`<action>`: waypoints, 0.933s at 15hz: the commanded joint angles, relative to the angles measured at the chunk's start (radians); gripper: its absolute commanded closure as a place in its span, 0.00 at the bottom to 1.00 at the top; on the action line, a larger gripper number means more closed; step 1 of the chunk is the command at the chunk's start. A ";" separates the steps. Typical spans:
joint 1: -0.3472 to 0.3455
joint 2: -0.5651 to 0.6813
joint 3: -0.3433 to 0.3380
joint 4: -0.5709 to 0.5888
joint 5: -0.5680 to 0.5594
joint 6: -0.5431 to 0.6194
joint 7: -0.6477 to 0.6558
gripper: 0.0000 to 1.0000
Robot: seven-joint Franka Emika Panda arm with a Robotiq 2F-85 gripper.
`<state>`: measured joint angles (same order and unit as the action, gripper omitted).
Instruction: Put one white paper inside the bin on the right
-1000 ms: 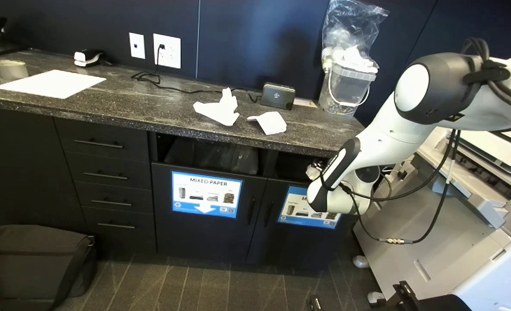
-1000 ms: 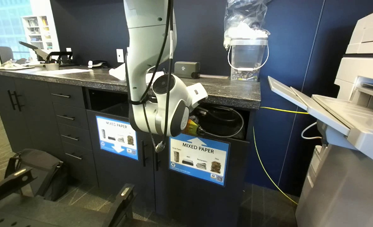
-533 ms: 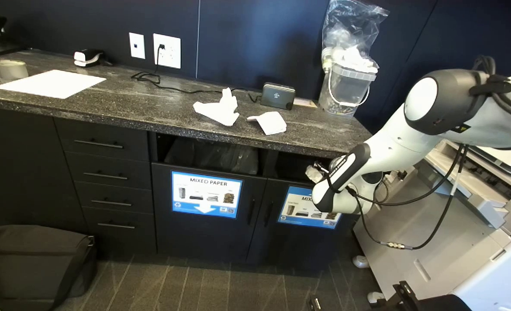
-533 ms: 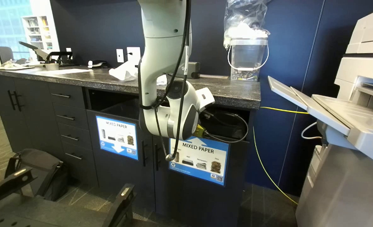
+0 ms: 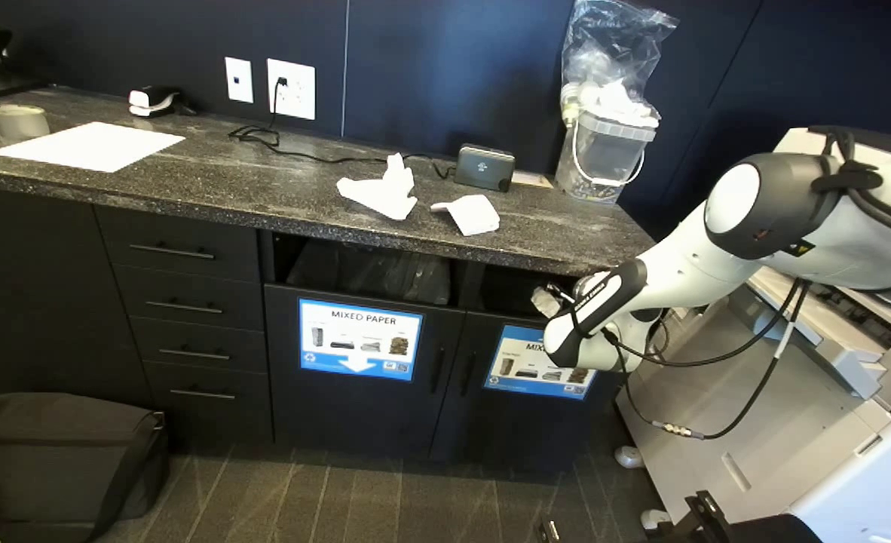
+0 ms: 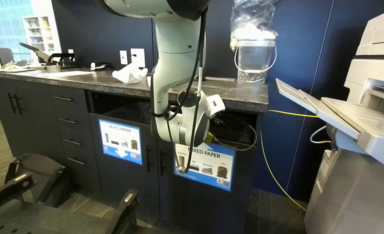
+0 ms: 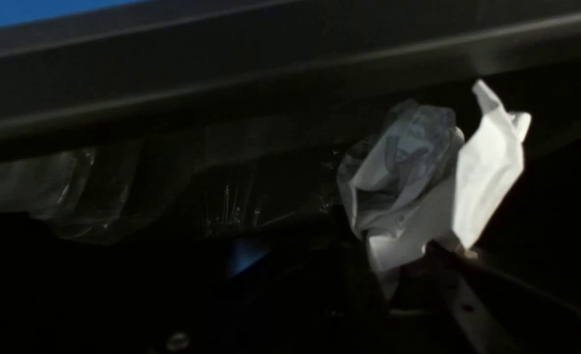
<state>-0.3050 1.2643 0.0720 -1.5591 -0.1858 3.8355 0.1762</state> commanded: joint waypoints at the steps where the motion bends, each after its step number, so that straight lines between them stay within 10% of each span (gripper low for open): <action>1: -0.007 0.080 0.017 0.125 -0.016 -0.019 0.018 0.88; 6: 0.002 0.095 0.012 0.137 -0.010 -0.005 0.019 0.88; 14: -0.007 0.142 0.027 0.174 -0.016 -0.035 0.039 0.19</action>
<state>-0.3050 1.3702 0.0845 -1.4605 -0.1855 3.8259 0.2021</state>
